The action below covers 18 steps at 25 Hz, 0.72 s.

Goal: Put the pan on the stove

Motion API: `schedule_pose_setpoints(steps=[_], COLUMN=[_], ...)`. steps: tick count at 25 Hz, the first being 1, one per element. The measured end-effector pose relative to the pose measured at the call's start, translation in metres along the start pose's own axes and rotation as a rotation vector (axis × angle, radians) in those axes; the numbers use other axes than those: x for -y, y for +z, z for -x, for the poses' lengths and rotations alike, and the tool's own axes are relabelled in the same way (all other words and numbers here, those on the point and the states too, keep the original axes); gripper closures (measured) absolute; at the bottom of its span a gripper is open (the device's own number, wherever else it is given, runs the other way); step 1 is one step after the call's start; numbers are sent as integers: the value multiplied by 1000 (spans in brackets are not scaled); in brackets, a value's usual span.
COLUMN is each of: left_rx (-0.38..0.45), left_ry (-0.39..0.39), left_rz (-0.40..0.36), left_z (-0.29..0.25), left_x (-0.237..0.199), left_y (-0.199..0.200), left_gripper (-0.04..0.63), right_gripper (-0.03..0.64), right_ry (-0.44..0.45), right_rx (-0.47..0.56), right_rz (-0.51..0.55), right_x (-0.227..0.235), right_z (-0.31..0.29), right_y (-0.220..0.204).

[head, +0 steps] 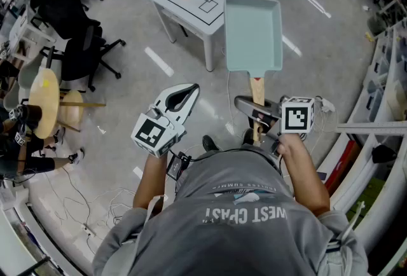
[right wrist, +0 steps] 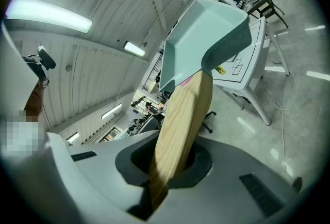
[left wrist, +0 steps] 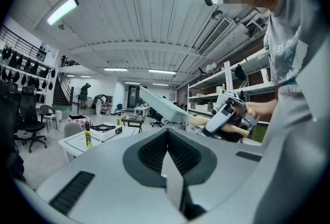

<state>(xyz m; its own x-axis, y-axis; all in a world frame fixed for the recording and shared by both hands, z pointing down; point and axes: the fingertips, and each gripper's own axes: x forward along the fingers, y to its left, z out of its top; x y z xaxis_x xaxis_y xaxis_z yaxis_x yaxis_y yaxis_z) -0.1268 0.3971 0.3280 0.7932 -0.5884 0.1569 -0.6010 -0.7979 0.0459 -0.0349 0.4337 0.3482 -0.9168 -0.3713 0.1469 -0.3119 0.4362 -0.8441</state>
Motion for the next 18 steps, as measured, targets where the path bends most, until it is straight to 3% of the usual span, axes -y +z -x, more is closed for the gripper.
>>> schedule_pose_setpoints(steps=[5, 18], left_rx=[56, 48], left_ry=[-35, -61], left_rz=[-12, -22], left_z=[7, 13], left_x=[-1, -11], left_y=[6, 3], left_gripper=[597, 597], right_gripper=[597, 586], right_ry=[-6, -18], right_rx=[26, 61], right_rz=[-14, -26], right_x=[-2, 2], right_z=[-4, -18], right_y=[1, 14])
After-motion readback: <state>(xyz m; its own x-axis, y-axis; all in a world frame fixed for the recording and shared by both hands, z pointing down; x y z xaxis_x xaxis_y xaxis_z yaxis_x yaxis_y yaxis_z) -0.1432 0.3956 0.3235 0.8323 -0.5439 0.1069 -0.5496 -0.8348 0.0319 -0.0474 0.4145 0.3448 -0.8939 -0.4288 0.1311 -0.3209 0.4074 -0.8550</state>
